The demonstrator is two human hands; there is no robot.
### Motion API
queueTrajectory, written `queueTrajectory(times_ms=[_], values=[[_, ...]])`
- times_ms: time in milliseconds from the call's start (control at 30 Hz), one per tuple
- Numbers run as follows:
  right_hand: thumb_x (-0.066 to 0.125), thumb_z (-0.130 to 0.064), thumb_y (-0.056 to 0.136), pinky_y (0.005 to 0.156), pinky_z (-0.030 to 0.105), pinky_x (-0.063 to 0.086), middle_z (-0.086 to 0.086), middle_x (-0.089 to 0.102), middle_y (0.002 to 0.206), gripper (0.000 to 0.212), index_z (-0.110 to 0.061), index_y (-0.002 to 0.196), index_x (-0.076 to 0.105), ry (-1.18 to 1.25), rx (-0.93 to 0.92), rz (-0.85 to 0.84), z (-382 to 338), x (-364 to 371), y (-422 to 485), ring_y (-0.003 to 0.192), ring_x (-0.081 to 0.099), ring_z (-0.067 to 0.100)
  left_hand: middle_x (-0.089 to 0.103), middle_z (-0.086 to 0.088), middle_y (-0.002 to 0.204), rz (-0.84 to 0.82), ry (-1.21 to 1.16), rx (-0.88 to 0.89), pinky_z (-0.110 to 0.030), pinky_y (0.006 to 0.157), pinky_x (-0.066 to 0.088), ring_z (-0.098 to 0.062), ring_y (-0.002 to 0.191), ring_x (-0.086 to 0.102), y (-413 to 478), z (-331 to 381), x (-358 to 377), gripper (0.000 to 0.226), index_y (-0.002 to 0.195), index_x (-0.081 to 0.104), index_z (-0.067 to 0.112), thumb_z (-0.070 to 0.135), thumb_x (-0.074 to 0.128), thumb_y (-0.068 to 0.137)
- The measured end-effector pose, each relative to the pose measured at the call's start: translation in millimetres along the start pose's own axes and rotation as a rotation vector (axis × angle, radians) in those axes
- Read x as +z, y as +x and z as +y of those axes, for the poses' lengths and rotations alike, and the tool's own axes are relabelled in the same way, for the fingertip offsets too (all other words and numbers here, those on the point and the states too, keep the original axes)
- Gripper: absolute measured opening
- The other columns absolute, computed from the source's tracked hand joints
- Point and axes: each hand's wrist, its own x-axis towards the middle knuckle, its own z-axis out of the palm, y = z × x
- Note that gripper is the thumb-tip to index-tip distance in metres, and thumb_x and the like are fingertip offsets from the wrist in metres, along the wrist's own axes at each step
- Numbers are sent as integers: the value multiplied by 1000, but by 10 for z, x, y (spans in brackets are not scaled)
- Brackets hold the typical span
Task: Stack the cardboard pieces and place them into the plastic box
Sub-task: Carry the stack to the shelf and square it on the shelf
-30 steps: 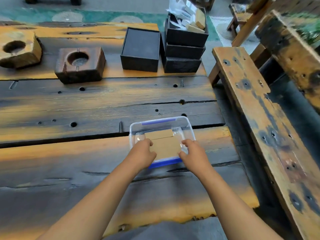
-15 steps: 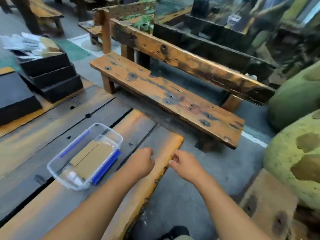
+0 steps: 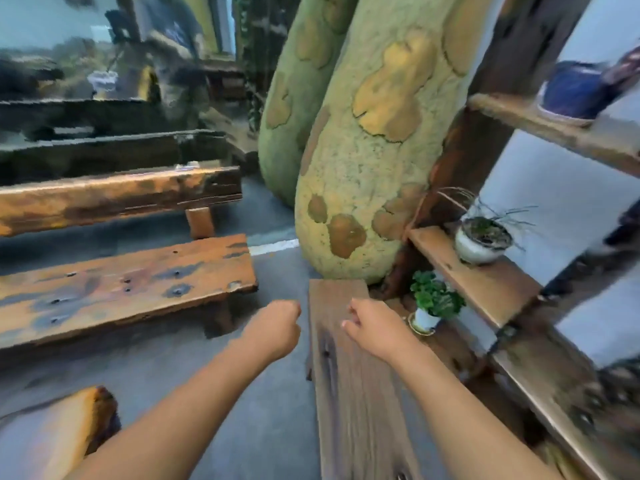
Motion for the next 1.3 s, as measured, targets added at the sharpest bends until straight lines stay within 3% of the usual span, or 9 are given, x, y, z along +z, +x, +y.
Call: queueTrajectory(times_ms=[267,367,500,700,833,933,1067,1200,1300], values=[[56,-35,89,82,38,52,13,71,104,24,-14,101,62,-23,496,217,1645,-876,-1076,102,65,33,68,-18,113,-187,158,639,-44,84,55,-37,109,65,795,2326,301,28,111,62,11,12,49,86],[54,-38,90,82,39,51,13,69,109,23,-16,95,59,-51,591,220,1891,-1074,-1297,104,64,35,70,-15,109,-179,208,766,-41,82,55,-37,104,67,942,2786,309,20,103,63,12,21,51,89],[53,-38,91,84,45,54,9,69,111,29,-15,106,63,-50,778,289,2285,-1455,-1652,101,64,33,71,-16,111,-194,254,989,-41,86,53,-37,108,65,1113,3640,306,24,107,66,10,22,54,89],[54,-35,89,75,38,52,8,70,105,27,-14,102,66,10,997,452,2748,-2258,-1760,90,63,27,70,-17,107,-144,272,1197,-44,85,56,-39,103,66,1480,4730,-74,10,91,59,12,20,55,87],[57,-30,89,74,35,54,3,69,99,20,-18,100,67,-15,1051,608,2887,-2937,-1645,85,63,20,71,-16,108,-72,226,1254,-40,83,55,-37,102,66,1763,5367,-505,15,96,66,9,18,57,88],[61,-33,87,79,40,56,3,69,94,17,-18,92,69,-65,1035,700,2946,-3436,-1524,85,64,21,72,-14,107,17,129,1275,-38,79,52,-34,100,67,1972,5827,-862,18,98,70,11,19,57,88],[60,-32,87,77,35,51,4,70,102,21,-19,99,70,-141,1053,827,3083,-4022,-1353,91,63,23,71,-12,112,81,-54,1243,-37,87,53,-29,100,67,2223,6385,-1249,25,112,69,12,22,58,92],[61,-27,87,79,38,55,7,70,100,27,-12,109,65,130,1134,995,3285,-4448,-1280,90,65,24,60,-12,134,-120,-174,1190,-36,90,47,-29,119,59,2341,6792,-1443,49,137,50,10,31,60,94],[63,-30,90,68,38,59,9,64,91,28,-12,109,53,392,1277,895,3413,-4632,-1217,78,66,24,54,-15,142,-233,-15,1121,-35,86,43,-31,123,55,2397,6998,-1497,57,144,44,6,34,57,96]])
